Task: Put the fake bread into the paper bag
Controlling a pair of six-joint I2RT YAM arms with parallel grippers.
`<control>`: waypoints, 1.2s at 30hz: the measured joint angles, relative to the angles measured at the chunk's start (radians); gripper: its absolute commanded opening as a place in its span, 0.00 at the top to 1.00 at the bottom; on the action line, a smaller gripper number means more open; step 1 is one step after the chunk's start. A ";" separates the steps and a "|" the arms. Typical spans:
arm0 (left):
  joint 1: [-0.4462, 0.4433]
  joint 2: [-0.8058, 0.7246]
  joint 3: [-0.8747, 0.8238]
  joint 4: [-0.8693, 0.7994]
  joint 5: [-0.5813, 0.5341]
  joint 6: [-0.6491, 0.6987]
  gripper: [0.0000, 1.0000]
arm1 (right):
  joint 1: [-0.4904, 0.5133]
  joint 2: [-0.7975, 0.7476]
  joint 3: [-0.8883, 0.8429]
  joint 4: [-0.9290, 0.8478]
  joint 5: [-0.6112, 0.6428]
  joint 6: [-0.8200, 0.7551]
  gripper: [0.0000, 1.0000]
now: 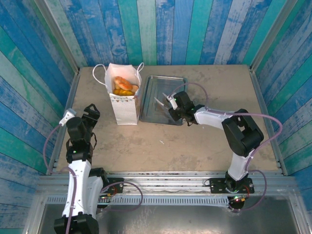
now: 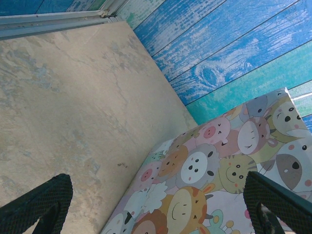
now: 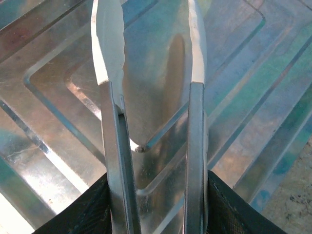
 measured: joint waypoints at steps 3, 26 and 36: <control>0.000 0.000 0.000 0.000 0.000 0.000 0.06 | 0.000 0.023 0.008 0.005 -0.003 0.001 0.47; 0.000 -0.002 0.000 -0.001 -0.007 0.012 0.06 | 0.000 0.002 -0.015 -0.034 0.012 0.012 0.19; 0.000 -0.023 0.013 -0.009 -0.023 0.020 0.06 | -0.002 -0.100 -0.072 -0.062 0.016 0.022 0.06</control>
